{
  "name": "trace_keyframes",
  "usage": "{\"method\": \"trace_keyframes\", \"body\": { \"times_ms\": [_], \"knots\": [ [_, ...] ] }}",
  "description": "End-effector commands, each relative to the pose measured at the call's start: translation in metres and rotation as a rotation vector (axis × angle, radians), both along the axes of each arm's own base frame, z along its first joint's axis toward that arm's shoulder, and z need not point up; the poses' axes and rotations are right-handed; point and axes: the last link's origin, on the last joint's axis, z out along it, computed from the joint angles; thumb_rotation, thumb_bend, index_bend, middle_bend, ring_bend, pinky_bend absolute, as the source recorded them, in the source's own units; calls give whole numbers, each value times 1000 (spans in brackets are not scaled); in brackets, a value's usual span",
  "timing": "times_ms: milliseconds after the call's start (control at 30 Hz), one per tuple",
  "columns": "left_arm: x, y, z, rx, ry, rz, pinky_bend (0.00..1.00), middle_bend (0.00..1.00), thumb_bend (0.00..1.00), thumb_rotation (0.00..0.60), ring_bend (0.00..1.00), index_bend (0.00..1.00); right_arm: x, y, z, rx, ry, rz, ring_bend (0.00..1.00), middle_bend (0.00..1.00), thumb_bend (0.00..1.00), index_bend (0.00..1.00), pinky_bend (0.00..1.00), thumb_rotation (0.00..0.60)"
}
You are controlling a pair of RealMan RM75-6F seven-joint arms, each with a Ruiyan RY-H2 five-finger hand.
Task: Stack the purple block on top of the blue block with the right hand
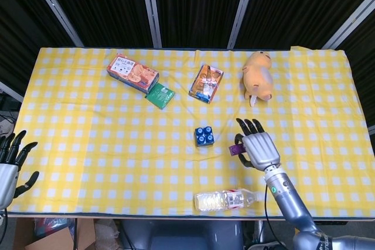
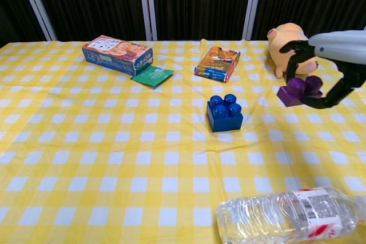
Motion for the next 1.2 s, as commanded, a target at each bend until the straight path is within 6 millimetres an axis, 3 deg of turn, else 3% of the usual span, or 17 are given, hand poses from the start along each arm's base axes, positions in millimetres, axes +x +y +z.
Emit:
{"method": "trace_keyframes", "body": {
  "times_ms": [33,433,667,1200],
  "knots": [
    [1,-2,1,4,-5,-6,50,0,316,600,0,193,32,-7,-8,0,-17,19,0,0,553,593,0,600],
    [2,-5,2,12,4,-8,50,0,316,600,0,193,69,-25,-46,56,-3,11,0,0,554,594,0,600],
    [-1,-4,5,20,3,6,50,0,315,600,0,193,80,-40,-63,66,-1,8,0,0,554,596,0,600],
    [-3,0,5,31,19,29,50,0,316,600,0,193,67,-62,-98,113,-2,-23,0,0,555,605,0,600]
  ]
}}
